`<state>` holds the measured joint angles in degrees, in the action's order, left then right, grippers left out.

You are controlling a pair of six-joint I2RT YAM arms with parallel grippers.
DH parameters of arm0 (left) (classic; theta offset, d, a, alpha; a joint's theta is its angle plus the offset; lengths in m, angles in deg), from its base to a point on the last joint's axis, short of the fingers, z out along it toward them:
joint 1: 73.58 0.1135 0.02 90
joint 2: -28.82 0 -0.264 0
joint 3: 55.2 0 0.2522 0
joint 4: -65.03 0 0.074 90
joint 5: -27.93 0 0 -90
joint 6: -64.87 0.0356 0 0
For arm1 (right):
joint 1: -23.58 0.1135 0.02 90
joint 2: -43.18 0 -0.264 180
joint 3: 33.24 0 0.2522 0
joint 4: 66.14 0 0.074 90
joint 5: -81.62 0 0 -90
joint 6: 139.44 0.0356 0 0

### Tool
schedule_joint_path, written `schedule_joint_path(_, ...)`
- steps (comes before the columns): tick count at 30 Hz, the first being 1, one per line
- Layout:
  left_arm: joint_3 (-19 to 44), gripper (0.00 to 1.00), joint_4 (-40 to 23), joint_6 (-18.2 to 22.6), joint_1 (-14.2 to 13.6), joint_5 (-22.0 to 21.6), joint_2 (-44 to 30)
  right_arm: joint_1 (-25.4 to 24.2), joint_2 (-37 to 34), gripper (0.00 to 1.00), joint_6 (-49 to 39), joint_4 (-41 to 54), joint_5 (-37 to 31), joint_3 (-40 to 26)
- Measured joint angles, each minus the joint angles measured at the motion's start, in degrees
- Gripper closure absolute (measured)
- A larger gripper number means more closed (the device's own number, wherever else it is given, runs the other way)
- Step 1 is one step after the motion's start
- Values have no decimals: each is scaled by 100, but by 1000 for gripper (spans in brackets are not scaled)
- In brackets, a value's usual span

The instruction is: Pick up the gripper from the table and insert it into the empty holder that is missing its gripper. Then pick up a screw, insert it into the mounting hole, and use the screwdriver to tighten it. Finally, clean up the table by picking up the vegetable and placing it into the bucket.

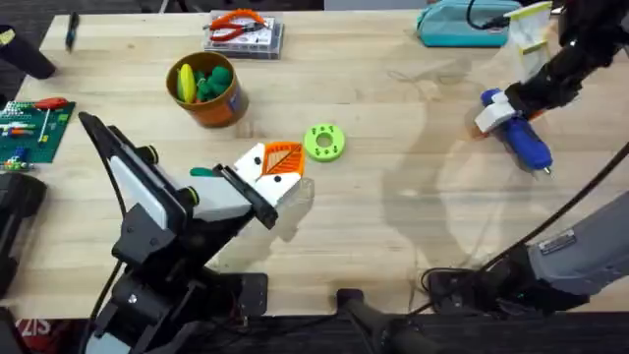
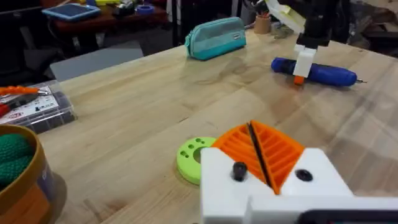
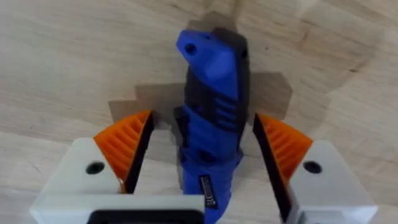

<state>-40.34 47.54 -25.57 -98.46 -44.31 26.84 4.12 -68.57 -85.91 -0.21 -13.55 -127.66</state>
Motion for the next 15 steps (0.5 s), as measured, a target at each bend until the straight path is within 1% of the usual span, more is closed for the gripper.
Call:
schedule_joint_path(4, 0, 994, 0, 0, 0, 0, 0, -68, -2, 7, -16, -103, 17, -26)
schedule_joint_path(15, 0, 994, 0, 0, 0, 0, 0, -368, -95, 20, -20, -112, 415, -74)
